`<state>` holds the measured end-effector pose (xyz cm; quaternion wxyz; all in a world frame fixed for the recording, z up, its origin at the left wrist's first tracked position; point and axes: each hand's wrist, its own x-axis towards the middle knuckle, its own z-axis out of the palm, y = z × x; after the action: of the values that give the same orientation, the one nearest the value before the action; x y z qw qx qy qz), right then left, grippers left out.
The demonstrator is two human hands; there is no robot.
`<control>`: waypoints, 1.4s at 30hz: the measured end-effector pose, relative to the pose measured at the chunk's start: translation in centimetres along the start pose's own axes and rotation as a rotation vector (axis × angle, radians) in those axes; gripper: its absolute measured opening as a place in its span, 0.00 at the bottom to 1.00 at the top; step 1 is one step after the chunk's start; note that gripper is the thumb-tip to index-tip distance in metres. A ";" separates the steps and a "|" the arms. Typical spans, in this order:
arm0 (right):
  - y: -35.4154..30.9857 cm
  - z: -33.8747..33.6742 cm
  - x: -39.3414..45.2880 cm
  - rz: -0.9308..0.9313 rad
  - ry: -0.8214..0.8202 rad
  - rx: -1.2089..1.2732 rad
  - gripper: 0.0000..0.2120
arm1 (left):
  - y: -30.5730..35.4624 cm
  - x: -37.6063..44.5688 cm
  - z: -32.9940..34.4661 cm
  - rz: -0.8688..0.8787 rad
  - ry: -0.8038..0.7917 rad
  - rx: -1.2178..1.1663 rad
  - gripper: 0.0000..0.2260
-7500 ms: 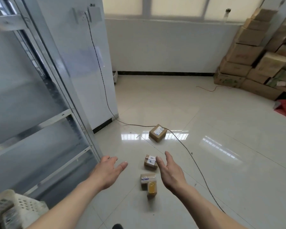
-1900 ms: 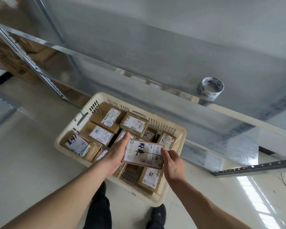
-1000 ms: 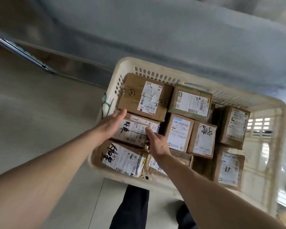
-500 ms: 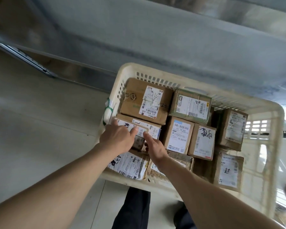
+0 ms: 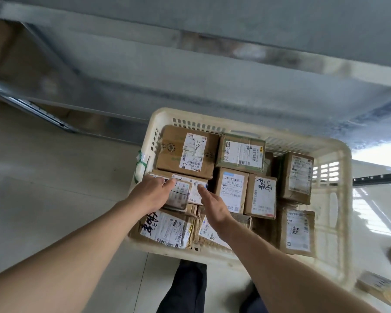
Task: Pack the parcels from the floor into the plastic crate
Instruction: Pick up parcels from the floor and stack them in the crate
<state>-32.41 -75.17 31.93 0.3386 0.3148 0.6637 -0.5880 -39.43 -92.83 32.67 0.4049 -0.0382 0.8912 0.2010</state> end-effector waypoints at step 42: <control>17.9 -43.2 -47.3 -0.497 0.974 0.480 0.20 | 52.0 -37.3 23.4 0.966 -0.018 0.039 0.24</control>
<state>5.81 -31.22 63.99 -0.2330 0.4510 0.6452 -0.5711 -9.92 -39.56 63.38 0.2736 0.3895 0.8069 0.3498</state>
